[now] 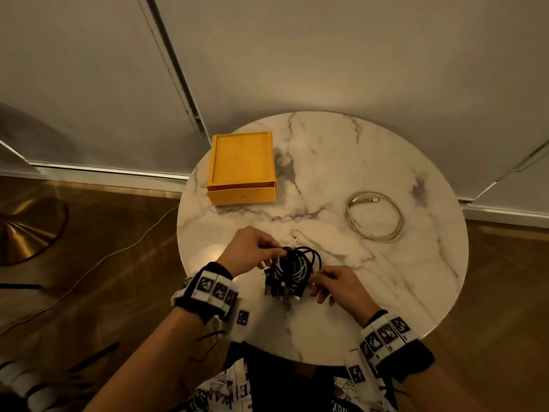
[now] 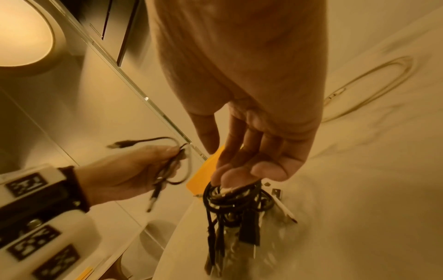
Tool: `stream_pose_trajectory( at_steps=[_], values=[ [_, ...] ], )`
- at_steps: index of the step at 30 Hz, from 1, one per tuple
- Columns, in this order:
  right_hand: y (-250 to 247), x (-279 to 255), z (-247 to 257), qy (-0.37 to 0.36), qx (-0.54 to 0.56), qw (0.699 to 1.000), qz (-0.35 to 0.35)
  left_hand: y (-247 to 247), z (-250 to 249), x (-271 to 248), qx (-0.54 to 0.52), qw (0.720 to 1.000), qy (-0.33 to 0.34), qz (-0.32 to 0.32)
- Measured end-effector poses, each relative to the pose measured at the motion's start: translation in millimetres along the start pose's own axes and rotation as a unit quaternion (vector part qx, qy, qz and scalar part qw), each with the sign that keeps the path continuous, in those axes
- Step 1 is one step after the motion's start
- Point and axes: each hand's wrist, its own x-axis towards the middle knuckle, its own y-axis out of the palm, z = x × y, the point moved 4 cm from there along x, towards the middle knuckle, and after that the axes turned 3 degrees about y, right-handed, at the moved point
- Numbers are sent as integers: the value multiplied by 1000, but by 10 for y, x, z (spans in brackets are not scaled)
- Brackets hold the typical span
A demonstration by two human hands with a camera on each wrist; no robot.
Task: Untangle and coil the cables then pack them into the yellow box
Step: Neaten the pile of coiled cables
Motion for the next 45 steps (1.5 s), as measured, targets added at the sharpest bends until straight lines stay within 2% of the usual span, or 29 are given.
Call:
stream_pose_trajectory(
  at_steps=[5,8,15,20,22,25,28,31,34,39,45],
  values=[
    [11,199,154,-20,34,998,-49,244,16,414,116,993,10,-13],
    [85,348,120,-35,3,998,-55,290,163,460,162,986,10,-42],
    [137,498,78,-60,-85,992,-75,255,225,324,136,982,88,-93],
    [-27,383,229,-98,-36,984,-141,170,-5,202,78,979,139,-127],
    [-44,283,394,-116,7,988,-105,88,-126,113,7,979,145,-144],
    [-3,148,653,-129,75,989,-1,1,-298,13,-116,973,141,-139],
    [45,73,813,-141,120,981,60,-49,-384,-50,-162,964,147,-154],
    [43,57,869,-144,140,978,58,-53,-402,-111,-64,962,187,-189],
    [50,46,898,-144,143,978,46,16,-431,-137,31,958,212,-192],
    [84,23,909,-146,97,983,53,109,-482,-181,26,957,222,-187],
    [141,-96,981,-119,95,984,96,129,-491,-254,67,943,228,-234]
  ],
)
